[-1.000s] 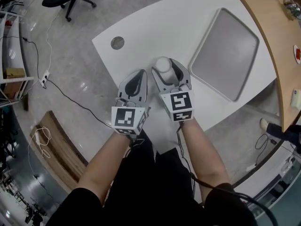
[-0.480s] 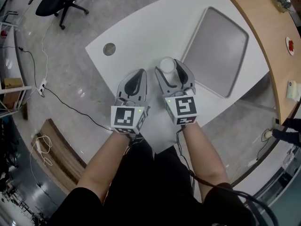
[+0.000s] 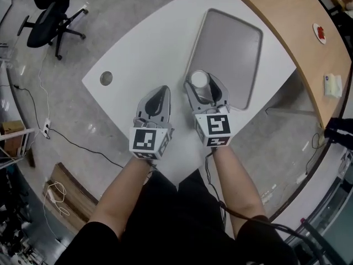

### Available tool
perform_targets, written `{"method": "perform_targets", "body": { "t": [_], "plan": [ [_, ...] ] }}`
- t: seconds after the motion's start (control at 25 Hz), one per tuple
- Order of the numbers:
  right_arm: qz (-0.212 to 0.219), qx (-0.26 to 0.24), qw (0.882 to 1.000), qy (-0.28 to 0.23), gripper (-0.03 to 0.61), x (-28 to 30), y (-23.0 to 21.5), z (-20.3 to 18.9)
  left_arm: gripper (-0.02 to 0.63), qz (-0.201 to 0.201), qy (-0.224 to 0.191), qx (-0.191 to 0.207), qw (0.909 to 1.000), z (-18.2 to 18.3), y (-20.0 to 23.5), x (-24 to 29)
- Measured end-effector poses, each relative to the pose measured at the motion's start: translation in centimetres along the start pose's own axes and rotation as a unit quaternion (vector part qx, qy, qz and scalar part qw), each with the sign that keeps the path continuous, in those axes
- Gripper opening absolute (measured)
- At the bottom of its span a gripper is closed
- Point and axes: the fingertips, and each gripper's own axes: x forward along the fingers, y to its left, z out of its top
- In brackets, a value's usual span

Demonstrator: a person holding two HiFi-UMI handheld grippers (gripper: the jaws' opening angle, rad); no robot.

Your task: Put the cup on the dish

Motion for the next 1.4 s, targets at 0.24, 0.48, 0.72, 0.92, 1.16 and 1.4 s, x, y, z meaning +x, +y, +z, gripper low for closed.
{"method": "perform_targets", "body": {
  "t": [0.24,0.48,0.72,0.92,1.16,1.4],
  "plan": [
    [-0.054,0.015,0.998,0.0,0.252,-2.5,-6.0,-1.0,0.005,-0.052,0.009,0.004,0.9986,-0.4,-5.7,3.9],
    [-0.097,0.026,0.995,0.007,0.252,-4.7,-10.4,-2.6,0.005,-0.087,0.019,0.006,0.996,-1.3,-9.7,6.4],
    [-0.124,0.037,0.992,0.009,0.252,-5.6,-12.8,-3.9,0.005,-0.105,0.022,0.007,0.9942,-1.9,-11.7,8.2],
    [-0.132,0.038,0.99,0.016,0.252,-5.6,-13.0,-5.0,0.005,-0.11,0.031,0.005,0.9934,-2.9,-12.2,8.6],
    [-0.135,0.019,0.99,0.027,0.252,-5.2,-13.0,-5.5,0.005,-0.107,0.038,0.004,0.9935,-4.0,-11.9,9.0],
    [-0.141,0.039,0.989,0.031,0.253,-5.2,-13.3,-5.7,0.005,-0.104,0.033,0.006,0.994,-3.5,-11.7,8.4]
  ]
}}
